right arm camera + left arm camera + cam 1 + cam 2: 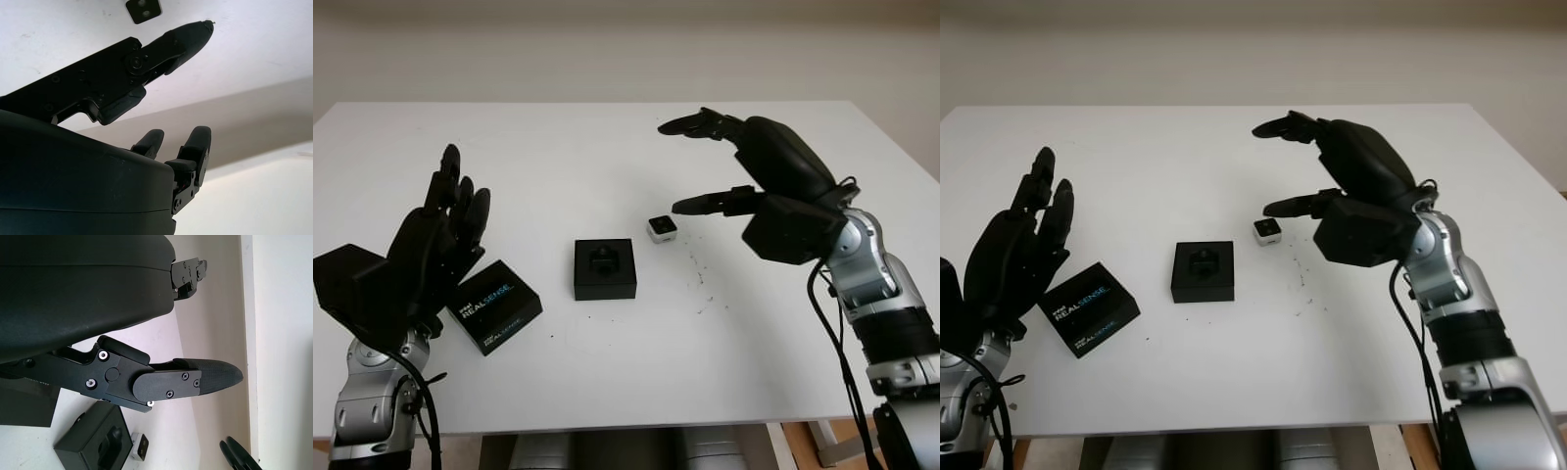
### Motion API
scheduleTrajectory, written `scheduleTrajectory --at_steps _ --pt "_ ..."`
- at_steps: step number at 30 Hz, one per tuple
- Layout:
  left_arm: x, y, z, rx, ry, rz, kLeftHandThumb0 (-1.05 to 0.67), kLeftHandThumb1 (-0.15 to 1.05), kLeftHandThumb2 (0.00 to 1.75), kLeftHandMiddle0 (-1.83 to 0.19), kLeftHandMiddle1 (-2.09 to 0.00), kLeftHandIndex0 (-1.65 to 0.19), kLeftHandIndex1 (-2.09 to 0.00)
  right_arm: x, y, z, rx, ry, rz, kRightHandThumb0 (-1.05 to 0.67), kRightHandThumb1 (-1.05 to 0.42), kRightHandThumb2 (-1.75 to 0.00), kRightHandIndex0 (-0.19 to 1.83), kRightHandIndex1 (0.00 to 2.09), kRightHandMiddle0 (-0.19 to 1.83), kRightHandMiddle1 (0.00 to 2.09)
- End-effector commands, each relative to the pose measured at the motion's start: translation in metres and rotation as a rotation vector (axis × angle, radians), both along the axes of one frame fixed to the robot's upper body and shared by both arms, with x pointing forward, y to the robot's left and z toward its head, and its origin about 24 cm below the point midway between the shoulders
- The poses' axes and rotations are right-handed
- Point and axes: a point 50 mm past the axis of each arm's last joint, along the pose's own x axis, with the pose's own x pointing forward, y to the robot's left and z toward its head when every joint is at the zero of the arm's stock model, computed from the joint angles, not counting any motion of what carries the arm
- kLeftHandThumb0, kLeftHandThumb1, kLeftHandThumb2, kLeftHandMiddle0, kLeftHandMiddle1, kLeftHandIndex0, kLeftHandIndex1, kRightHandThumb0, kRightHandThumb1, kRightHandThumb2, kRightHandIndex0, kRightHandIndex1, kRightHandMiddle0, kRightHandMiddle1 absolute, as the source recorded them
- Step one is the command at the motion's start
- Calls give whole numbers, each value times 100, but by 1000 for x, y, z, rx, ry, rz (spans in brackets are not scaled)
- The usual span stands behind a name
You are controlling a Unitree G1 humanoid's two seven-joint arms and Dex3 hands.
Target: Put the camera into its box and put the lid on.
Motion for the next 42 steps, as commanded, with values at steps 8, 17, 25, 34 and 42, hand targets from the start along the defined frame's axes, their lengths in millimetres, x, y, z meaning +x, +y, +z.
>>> scheduleTrajectory --at_steps 8,17,25,34,42 --pt "-1 0 3 -9 -14 4 -71 105 46 19 0 19 0 26 2 19 -286 5 -60 -70 -79 -5 26 26 28 30" --pt "-1 -1 3 4 -14 5 -72 105 48 19 0 19 0 40 7 12 -447 23 -68 -74 -80 -6 28 19 30 21" --pt "-2 0 3 -9 -14 14 -72 105 46 19 0 19 0 43 11 -2 -487 79 -52 -73 -79 -5 34 18 35 19" --pt "-1 0 3 -1 -9 12 -72 105 46 19 0 19 0 43 16 -20 -507 121 -43 -72 -80 -6 38 14 38 16" --pt "-1 0 4 3 -19 6 -72 105 47 19 0 19 0 41 18 -35 -447 166 -42 -65 -80 -6 39 11 41 13"
